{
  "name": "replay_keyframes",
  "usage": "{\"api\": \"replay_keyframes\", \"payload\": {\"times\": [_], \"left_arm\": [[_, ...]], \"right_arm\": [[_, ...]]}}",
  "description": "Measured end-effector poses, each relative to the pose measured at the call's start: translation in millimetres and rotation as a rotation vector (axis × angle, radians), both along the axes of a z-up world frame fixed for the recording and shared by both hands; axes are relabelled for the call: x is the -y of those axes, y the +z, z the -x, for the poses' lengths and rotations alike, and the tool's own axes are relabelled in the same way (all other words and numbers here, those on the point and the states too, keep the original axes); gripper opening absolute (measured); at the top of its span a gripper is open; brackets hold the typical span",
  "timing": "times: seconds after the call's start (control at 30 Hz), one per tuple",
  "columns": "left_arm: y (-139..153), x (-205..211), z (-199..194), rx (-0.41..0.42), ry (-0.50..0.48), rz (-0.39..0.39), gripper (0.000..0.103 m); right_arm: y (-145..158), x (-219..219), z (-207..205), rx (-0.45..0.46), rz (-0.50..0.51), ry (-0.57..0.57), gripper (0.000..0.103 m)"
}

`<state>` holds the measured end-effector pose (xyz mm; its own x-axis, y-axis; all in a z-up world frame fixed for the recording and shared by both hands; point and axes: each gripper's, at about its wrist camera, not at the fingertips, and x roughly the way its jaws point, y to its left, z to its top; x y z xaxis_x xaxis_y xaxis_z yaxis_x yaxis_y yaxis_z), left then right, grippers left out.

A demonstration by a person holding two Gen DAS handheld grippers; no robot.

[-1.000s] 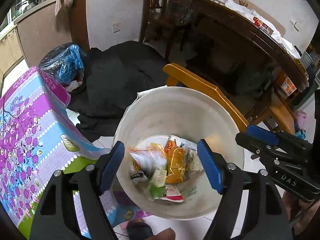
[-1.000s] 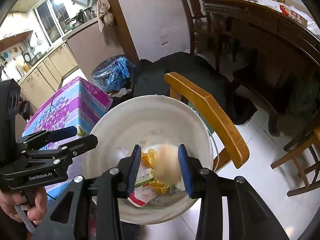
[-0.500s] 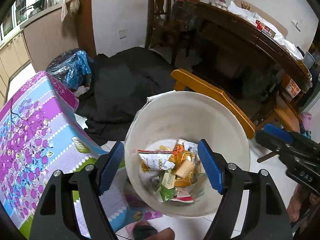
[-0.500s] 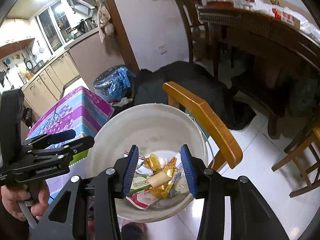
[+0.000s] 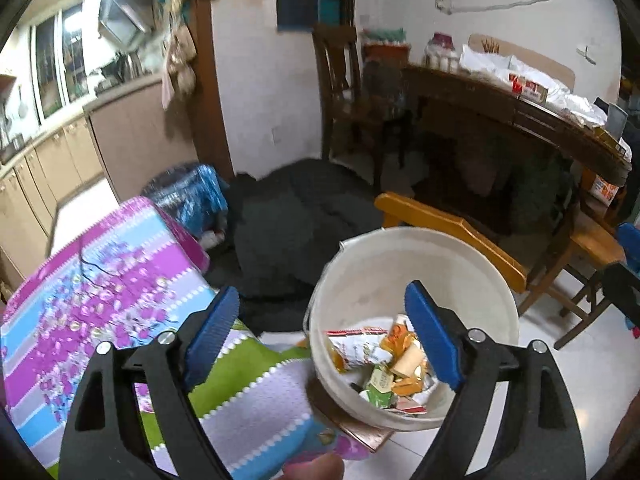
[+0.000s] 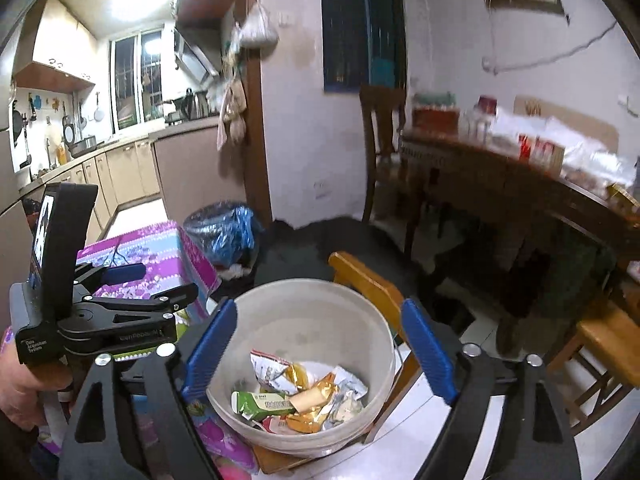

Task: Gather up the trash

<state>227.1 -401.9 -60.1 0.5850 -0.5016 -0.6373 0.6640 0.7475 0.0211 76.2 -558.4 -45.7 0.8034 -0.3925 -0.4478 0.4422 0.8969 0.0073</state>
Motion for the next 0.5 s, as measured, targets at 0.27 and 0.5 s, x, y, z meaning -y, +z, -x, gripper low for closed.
{"api": "replay_keyframes", "payload": {"times": [0.27, 0.5], "left_arm": [[16.3, -28.5, 19.1, 0.065, 0.006, 0.043, 0.089], [32.2, -80.5, 38.2, 0.108, 0.032, 0.144, 0.097]], "right_arm": [[11.2, -38.3, 37.4, 0.06, 0.008, -0.022, 0.098], [16.3, -91.2, 79.4, 0.13, 0.029, -0.062, 0.098]]}}
